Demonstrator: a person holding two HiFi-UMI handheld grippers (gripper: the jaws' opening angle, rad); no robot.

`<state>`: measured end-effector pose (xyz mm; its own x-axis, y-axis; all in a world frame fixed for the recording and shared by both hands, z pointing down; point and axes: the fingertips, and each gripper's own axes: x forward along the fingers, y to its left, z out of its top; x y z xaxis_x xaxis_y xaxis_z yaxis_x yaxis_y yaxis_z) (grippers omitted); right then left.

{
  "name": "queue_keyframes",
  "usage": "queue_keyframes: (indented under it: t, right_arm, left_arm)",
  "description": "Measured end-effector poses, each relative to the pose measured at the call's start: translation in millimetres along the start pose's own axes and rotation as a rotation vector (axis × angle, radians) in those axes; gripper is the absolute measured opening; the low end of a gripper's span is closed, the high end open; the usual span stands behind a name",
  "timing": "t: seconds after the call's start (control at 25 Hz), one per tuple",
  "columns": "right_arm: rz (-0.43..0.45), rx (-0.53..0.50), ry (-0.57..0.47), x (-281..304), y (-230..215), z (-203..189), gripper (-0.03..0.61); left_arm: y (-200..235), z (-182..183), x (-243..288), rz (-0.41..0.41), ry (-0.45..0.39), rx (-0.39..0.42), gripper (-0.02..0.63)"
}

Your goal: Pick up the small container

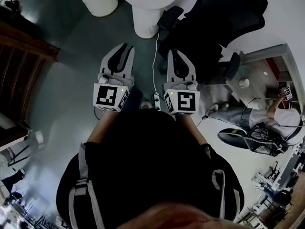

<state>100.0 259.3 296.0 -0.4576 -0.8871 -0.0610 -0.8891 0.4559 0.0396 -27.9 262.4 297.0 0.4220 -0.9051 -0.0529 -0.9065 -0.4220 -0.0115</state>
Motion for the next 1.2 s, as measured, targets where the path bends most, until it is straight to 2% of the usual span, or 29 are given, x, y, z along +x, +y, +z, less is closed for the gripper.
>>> queue_keyframes:
  t: [0.2,0.56,1.04,1.2]
  right_arm:
    - [-0.033,-0.008,-0.002,23.9,-11.8,-3.7,0.020]
    - [-0.093,-0.003,-0.012,109.1,-27.7,-20.5,0.020]
    - [-0.182,-0.015,0.016,225.8,-35.0,-30.0,0.021]
    - [-0.210,-0.033,0.069,255.8,-37.1,-37.5,0.021]
  left_arm:
    - [19.7,-6.6,27.4,-0.022,0.013,0.001,0.127]
    - [79.2,-25.5,97.6,-0.096,0.034,0.010,0.179]
    - [163.1,-38.3,187.7,-0.198,0.063,-0.012,0.195]
    - [184.0,-40.5,215.0,-0.241,0.077,-0.015,0.196]
